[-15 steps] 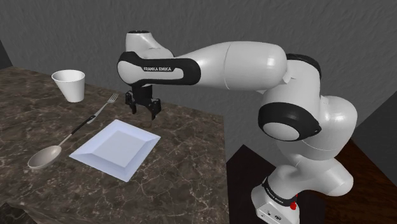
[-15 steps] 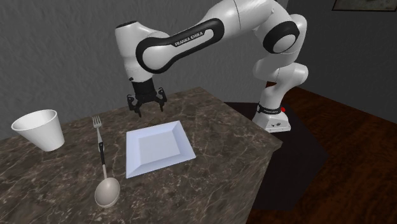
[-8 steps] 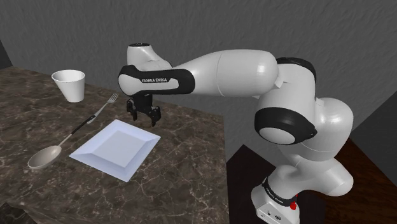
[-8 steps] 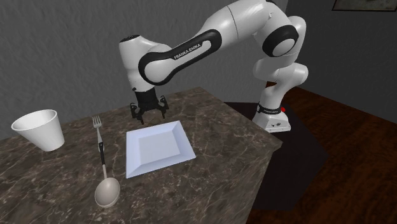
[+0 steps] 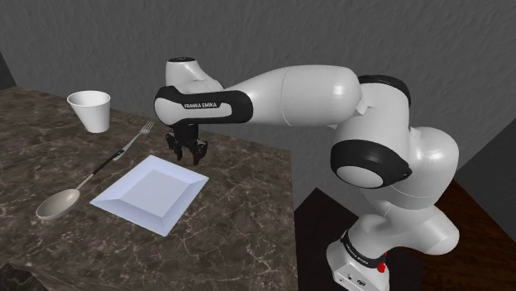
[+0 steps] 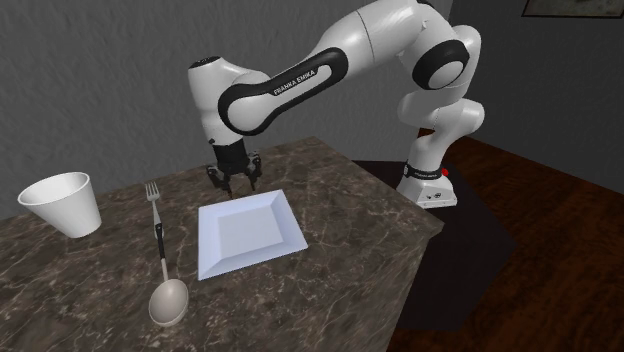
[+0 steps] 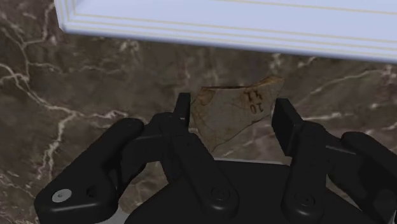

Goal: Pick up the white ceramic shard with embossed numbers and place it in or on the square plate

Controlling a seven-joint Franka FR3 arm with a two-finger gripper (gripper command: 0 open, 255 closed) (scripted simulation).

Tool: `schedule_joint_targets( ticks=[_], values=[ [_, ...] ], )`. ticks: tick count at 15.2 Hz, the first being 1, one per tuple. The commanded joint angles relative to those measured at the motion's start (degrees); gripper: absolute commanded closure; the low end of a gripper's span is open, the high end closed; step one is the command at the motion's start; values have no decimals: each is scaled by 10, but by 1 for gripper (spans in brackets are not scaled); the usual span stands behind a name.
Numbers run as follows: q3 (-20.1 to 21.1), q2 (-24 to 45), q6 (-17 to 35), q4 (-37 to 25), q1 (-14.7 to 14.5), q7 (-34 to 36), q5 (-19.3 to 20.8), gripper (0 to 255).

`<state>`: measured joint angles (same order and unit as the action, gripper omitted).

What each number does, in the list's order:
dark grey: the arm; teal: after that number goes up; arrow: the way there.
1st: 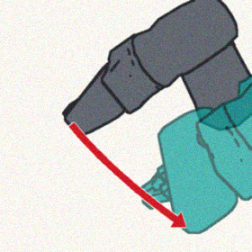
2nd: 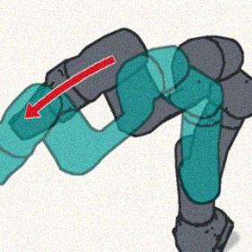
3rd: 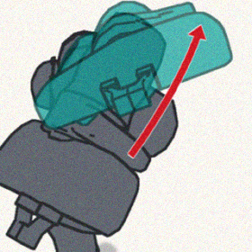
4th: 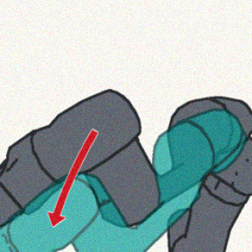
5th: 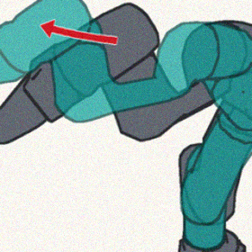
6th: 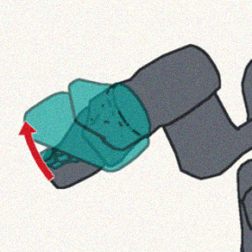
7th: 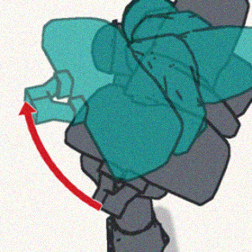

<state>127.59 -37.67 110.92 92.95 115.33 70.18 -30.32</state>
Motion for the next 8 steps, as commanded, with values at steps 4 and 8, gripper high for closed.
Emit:
schedule_joint_targets(
  ticks=[4, 8],
  values=[
    [0, -1, 0, 0, 0, 0, 0, 255],
    [0, 1, 3, 4, -2, 0, 0, 255]
  ],
)
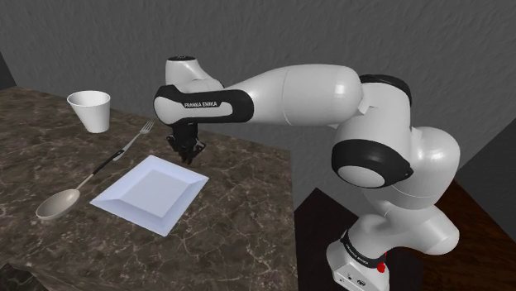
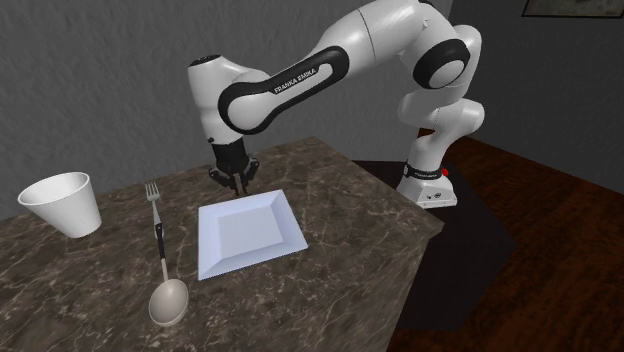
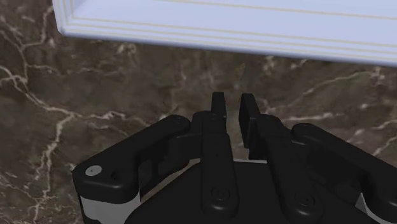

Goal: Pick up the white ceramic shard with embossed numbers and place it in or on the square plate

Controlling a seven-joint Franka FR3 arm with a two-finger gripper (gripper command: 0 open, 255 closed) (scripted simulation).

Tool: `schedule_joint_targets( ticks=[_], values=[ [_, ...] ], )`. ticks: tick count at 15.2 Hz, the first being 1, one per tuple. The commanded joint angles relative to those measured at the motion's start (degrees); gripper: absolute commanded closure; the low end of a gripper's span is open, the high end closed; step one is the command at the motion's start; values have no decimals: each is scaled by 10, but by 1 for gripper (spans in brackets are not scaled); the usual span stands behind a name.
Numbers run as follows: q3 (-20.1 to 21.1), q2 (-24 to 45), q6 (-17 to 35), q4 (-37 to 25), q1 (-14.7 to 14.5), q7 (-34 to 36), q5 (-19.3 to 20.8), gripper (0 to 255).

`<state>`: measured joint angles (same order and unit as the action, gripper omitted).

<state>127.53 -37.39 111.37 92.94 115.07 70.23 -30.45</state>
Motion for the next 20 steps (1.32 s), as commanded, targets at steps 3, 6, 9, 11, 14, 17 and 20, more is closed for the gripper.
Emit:
schedule_joint_targets(
  ticks=[3, 6, 9, 11, 14, 17, 20],
  values=[
    [-4, 4, -15, -6, 1, 3, 7, 255],
    [-12, 33, 19, 32, -31, -43, 31, 0],
    [-37, 113, 90, 118, -106, -134, 101, 0],
    [-30, 106, 102, 124, -100, -139, 93, 0],
    [-20, 93, 119, 132, -92, -147, 81, 0],
    [-11, 82, 133, 138, -84, -154, 70, 0],
    [-11, 82, 133, 138, -84, -154, 70, 0]
  ],
)
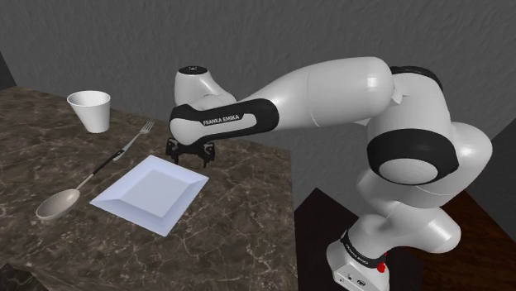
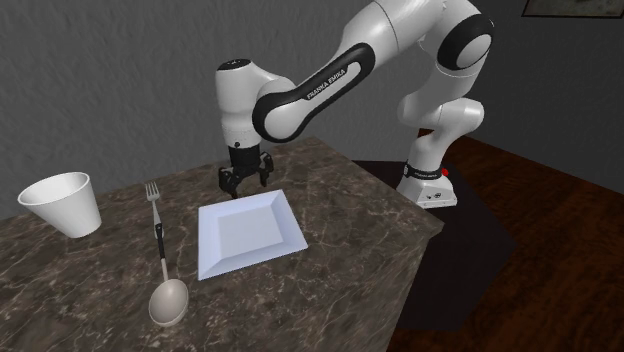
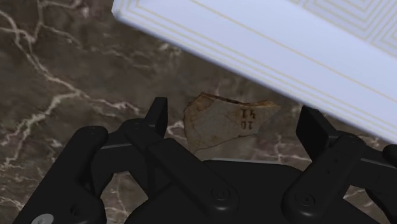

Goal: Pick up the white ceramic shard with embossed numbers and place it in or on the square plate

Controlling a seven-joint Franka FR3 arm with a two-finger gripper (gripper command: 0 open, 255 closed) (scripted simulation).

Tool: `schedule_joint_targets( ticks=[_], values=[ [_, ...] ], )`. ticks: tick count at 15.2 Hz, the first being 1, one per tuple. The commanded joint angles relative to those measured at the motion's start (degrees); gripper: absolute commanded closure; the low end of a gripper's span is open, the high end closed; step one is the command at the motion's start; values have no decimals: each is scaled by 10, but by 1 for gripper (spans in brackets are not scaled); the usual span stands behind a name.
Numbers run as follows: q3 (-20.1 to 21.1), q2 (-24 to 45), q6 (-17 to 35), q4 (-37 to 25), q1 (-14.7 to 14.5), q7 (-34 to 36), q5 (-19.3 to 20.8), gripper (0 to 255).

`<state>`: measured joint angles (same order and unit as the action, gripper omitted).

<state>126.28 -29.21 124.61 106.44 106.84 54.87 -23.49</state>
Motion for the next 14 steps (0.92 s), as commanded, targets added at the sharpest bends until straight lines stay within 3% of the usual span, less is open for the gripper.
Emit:
schedule_joint_targets(
  ticks=[1, 4, 5, 14],
  values=[
    [1, 0, 0, 3, -2, 0, 0, 0],
    [1, 0, 0, 3, -2, 0, 0, 0],
    [1, 0, 0, 2, -2, 0, 0, 255],
    [1, 0, 0, 3, -2, 0, 0, 255]
  ],
)
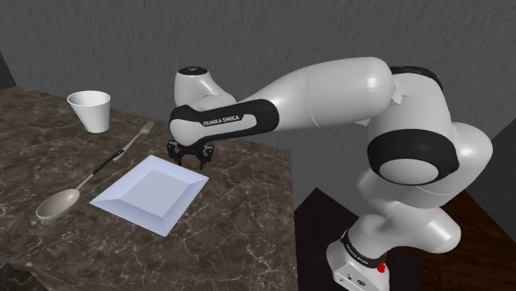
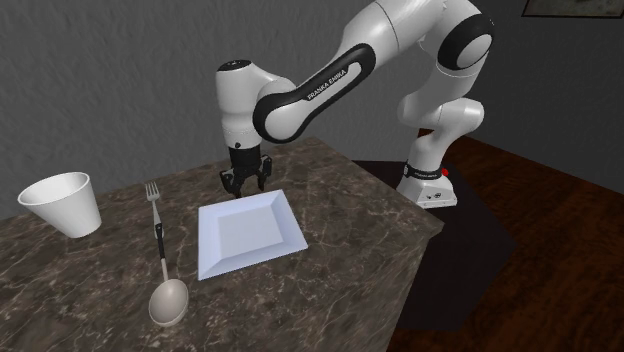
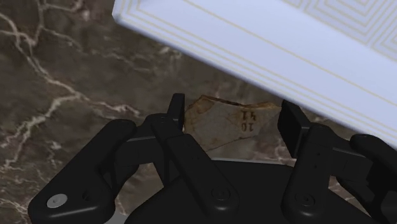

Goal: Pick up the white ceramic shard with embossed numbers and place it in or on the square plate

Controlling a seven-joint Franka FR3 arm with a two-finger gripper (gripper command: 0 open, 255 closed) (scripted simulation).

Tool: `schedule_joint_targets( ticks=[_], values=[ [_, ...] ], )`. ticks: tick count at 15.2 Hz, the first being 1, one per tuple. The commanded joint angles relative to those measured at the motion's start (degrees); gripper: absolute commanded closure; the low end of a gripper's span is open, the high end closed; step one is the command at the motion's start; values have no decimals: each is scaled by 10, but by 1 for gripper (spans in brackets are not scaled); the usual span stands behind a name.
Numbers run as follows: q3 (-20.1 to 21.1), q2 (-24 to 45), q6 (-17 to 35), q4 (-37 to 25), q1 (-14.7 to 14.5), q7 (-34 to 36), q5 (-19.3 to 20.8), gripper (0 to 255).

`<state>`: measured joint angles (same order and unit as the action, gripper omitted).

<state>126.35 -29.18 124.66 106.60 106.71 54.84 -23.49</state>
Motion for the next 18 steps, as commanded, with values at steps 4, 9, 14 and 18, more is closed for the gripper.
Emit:
schedule_joint_targets(
  ticks=[4, 9, 14, 18],
  values=[
    [-13, 16, -23, -10, -10, 9, 16, 255],
    [-28, 34, -52, -26, -20, 19, 35, 255],
    [-40, 50, -83, -46, -29, 29, 52, 255],
    [-47, 60, -104, -61, -33, 34, 62, 255]
  ],
)
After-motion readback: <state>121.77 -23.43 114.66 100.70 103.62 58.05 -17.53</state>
